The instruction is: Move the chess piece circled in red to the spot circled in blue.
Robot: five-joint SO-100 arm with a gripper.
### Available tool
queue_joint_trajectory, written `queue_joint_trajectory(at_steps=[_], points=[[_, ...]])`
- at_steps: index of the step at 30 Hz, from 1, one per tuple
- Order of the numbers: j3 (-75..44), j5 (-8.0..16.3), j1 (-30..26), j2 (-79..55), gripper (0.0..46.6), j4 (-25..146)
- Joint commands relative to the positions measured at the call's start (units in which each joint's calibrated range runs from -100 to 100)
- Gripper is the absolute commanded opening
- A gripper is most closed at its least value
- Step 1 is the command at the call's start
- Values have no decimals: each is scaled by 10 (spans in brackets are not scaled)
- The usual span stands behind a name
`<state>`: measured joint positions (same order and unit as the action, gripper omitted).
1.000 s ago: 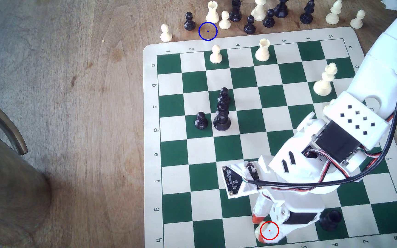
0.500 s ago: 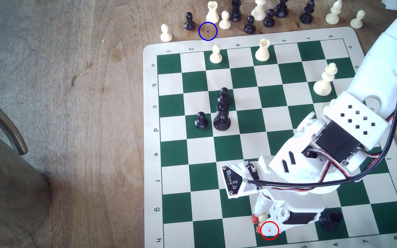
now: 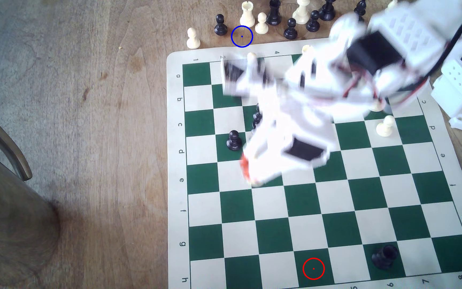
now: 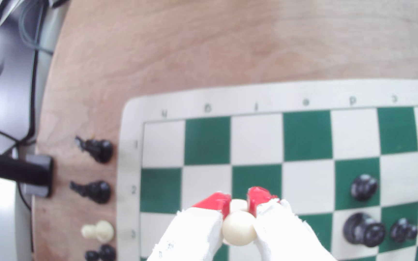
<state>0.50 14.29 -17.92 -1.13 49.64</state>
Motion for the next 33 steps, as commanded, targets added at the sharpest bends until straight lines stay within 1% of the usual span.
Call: queue_joint_trajectory(at_steps=[1,2,6,7,10,11,15,19,20,24,29,33], points=[[-27,-10,51,133,4,39],[2,-15,70,165,4,39],[57,-20,104,229,4,39],[86,-23,124,262,4,39],[129,-28,158,304,4,35],[158,-31,180,325,4,32],[249,-40,236,348,4,-21],[311,-49,276,329,4,-88],[327,-51,293,310,4,-110],[338,-56,320,261,4,-157],[335,-64,330,189,4,-216],[319,-66,331,124,4,-256]])
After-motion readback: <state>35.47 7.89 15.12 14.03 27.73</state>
